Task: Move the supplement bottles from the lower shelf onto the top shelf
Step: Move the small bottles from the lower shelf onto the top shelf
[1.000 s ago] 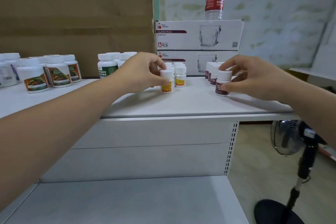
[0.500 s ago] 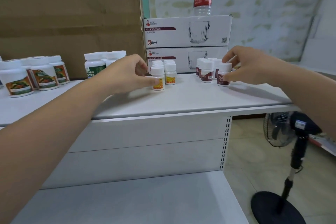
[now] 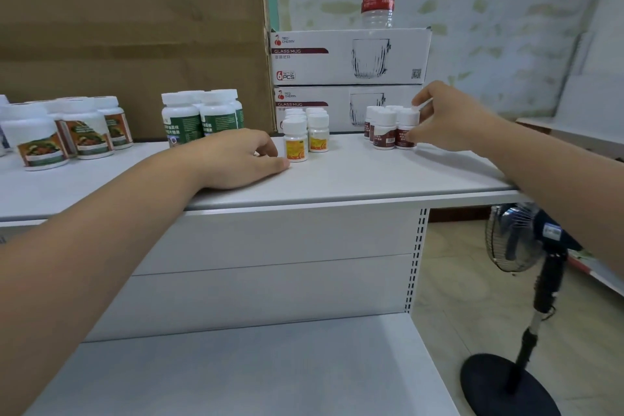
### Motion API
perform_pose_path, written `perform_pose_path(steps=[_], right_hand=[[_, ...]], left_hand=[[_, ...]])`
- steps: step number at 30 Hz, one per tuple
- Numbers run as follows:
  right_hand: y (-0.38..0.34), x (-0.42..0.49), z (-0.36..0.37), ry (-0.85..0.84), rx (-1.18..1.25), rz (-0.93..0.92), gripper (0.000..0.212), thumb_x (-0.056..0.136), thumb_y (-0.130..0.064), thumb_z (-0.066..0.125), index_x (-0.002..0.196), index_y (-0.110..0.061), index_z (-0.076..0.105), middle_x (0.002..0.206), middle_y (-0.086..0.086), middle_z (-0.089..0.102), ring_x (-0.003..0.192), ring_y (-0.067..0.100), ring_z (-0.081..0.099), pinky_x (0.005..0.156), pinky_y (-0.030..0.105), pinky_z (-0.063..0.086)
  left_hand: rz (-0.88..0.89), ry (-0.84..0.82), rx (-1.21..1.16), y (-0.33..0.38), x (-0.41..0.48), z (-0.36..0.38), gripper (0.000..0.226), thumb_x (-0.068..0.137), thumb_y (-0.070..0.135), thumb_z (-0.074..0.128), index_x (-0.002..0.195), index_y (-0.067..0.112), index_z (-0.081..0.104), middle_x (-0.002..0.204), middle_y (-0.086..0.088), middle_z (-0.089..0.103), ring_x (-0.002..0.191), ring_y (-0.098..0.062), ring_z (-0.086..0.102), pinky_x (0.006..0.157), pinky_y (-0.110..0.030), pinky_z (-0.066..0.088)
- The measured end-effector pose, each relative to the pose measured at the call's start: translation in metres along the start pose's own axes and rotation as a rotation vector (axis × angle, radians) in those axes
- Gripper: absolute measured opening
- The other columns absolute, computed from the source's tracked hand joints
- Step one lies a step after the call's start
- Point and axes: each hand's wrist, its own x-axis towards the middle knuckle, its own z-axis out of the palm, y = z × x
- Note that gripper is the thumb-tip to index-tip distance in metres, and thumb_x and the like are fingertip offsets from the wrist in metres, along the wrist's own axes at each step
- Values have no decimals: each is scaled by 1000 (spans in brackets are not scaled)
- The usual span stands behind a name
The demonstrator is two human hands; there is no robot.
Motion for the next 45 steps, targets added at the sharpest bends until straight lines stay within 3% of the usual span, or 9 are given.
perform_pose_path(steps=[14, 20, 28, 31, 35, 38, 40, 42, 45], right_hand=[[16, 1, -27, -151, -115, 23, 67, 80, -28, 75, 137, -16, 41, 124, 1, 58, 101, 21, 52, 87, 31, 41], [29, 9, -38, -233, -85, -24, 60, 86, -31, 69, 139, -18, 46, 131, -4, 58, 115, 19, 54, 105, 32, 38], [41, 32, -30, -442, 221, -50, 66, 91, -23, 64, 149, -14, 33, 149, -2, 41, 129, 14, 45, 108, 28, 37], [45, 39, -26, -500, 287, -59, 67, 92, -19, 61, 150, -12, 28, 147, -2, 43, 130, 11, 44, 109, 25, 33], [50, 42, -21, -620, 360, -108, 30, 95, -14, 56, 124, -22, 51, 140, 5, 52, 118, 9, 50, 109, 31, 32], [52, 46, -14, -653, 393, -180, 47, 89, -20, 66, 132, -19, 49, 140, 2, 54, 129, 12, 48, 112, 32, 33], [56, 52, -10, -640, 416, -162, 66, 78, -28, 76, 135, -19, 45, 139, -2, 53, 129, 7, 47, 111, 28, 32], [58, 55, -6, -647, 436, -152, 36, 87, -15, 66, 112, -33, 49, 117, -16, 59, 106, -8, 54, 98, 14, 39], [55, 51, -4, -581, 420, -176, 38, 95, -7, 51, 98, -42, 39, 91, -32, 51, 75, -27, 47, 69, -4, 37]], left_hand=[[-4, 142, 66, 6, -1, -12, 49, 87, 58, 55, 126, 29, 53, 124, 8, 58, 103, -14, 52, 87, -29, 42], [155, 285, 134, 59, 3, -30, 51, 90, 48, 57, 130, 19, 54, 128, -1, 56, 115, -21, 52, 96, -34, 43], [182, -14, 188, 131, 53, -11, 47, 97, 45, 49, 127, 9, 46, 130, -10, 56, 114, -29, 54, 92, -37, 44], [156, -57, 149, 137, 73, -7, 51, 98, 45, 48, 130, 5, 46, 122, -11, 59, 107, -29, 56, 85, -35, 44], [151, -139, -25, 131, 89, 2, 39, 97, 32, 51, 131, 12, 50, 128, -9, 60, 118, -29, 55, 96, -35, 43], [197, -183, -167, 124, 96, 11, 37, 95, 19, 54, 132, 19, 50, 133, -4, 59, 123, -22, 52, 104, -31, 38], [207, -194, -253, 122, 97, 16, 35, 96, 15, 55, 130, 23, 51, 133, -2, 59, 117, -16, 52, 91, -10, 37], [217, -211, -314, 121, 98, 20, 38, 98, 12, 53, 132, 26, 48, 135, 2, 57, 119, -13, 49, 79, 2, 34], [204, -208, -271, 118, 105, 24, 40, 98, 21, 53, 137, 20, 46, 138, 5, 52, 128, -15, 45, 104, -17, 35]])
